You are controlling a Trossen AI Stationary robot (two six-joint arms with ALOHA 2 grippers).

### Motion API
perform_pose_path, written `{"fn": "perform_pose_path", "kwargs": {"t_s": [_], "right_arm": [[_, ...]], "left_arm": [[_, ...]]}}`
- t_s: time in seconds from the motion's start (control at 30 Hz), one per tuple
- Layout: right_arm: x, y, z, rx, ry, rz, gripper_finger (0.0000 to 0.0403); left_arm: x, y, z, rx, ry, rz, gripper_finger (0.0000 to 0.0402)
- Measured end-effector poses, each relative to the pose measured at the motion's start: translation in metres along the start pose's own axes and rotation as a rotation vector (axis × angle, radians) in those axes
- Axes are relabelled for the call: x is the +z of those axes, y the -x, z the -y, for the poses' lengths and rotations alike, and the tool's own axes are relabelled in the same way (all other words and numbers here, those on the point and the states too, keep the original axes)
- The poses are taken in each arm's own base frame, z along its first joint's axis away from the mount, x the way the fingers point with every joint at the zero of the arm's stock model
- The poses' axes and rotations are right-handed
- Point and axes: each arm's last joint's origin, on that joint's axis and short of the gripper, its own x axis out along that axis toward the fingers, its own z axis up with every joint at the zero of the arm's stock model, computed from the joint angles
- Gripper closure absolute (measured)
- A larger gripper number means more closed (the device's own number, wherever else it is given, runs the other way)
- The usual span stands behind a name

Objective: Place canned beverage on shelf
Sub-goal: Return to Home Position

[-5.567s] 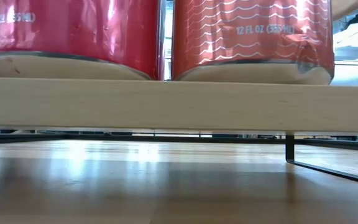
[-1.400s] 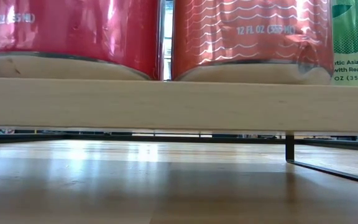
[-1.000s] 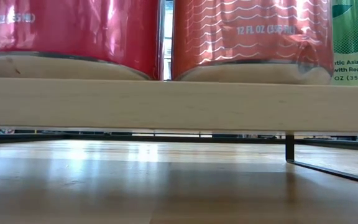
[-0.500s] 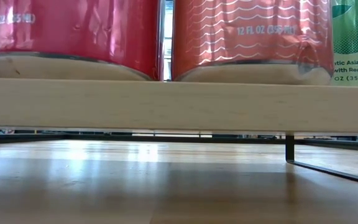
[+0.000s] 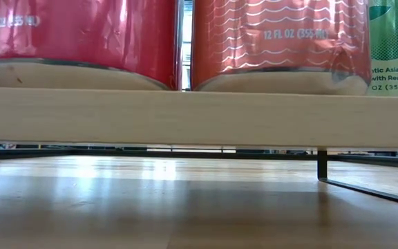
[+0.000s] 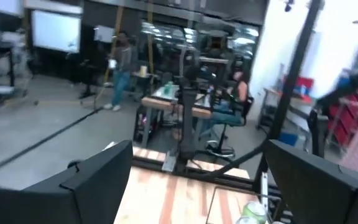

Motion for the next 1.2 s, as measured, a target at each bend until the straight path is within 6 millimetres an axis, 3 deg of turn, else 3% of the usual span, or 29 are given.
{"fn": "perform_pose_path", "kwargs": {"t_s": [0.27,0.73,1.07,1.2], "right_arm": [[-0.055,0.007,0.018,0.037,-0.061,0.154,0.0010],[-0.175,0.010,0.051,0.123,-0.226,0.456,0.0010],[-0.234,0.009,0.066,0.152,-0.278,0.543,0.0010],[-0.255,-0.002,0.066,0.145,-0.261,0.526,0.0010]], "left_arm": [[-0.059,0.012,-0.012,0.009,0.066,0.047,0.0047],[-0.114,-0.005,-0.027,0.098,0.095,-0.082,0.0047],[-0.166,0.006,-0.036,0.083,0.180,-0.020,0.0047],[-0.191,-0.006,-0.043,0.104,0.211,-0.102,0.0047]]}}
